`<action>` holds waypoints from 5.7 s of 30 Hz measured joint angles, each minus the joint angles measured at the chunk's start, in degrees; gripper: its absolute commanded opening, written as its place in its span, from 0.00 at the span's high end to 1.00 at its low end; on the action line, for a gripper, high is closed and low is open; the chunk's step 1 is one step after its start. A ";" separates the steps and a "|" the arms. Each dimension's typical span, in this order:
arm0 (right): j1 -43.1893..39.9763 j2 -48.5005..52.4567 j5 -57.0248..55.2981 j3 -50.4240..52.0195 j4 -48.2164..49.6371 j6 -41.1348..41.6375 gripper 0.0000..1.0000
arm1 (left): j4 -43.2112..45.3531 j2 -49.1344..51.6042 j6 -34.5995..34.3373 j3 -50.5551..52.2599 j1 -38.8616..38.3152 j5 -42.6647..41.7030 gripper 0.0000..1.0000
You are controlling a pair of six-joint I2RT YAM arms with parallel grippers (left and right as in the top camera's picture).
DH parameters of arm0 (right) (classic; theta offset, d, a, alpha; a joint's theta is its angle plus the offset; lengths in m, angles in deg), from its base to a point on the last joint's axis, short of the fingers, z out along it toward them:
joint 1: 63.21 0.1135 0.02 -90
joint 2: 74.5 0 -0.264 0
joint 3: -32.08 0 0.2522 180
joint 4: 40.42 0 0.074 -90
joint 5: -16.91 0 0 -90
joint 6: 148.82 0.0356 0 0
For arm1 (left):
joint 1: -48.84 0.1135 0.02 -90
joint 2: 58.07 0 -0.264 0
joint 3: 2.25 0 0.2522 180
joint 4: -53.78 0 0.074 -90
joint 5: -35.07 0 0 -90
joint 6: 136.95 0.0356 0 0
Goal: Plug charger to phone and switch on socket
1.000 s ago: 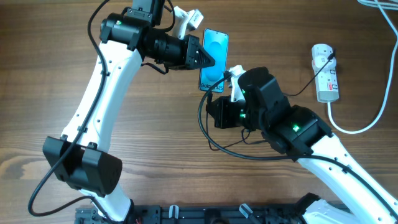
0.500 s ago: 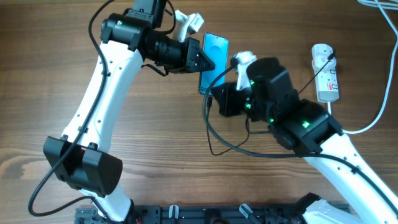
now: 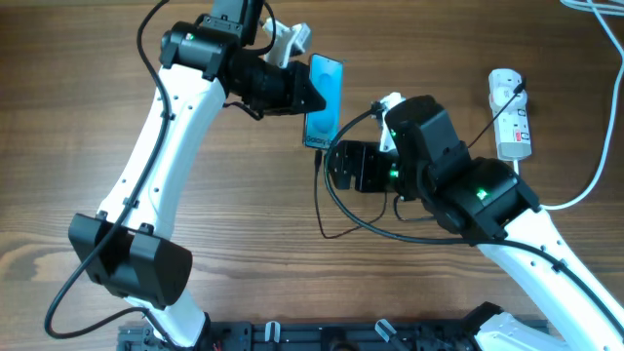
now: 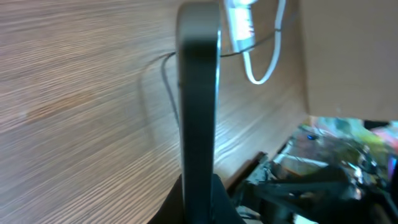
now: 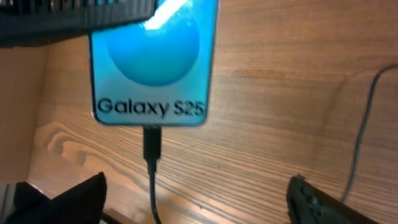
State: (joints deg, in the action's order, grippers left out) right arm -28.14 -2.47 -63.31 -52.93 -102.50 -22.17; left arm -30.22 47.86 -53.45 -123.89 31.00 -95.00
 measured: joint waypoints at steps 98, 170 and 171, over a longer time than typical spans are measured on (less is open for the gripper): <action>-55.56 20.79 -21.86 -8.85 4.92 -11.85 0.00 | 8.76 -12.28 -16.15 14.40 5.42 34.71 0.00; -59.28 46.01 -11.63 -9.14 18.58 -13.81 0.00 | 8.76 -12.28 -16.17 14.40 5.42 34.71 0.00; -59.28 46.01 -11.56 -9.14 18.58 -13.81 0.00 | 8.76 -12.28 -16.17 14.40 5.42 34.71 0.00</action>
State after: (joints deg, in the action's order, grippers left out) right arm -87.42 43.54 -74.88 -62.06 -83.92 -35.99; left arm -21.46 35.58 -69.62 -109.48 36.42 -60.29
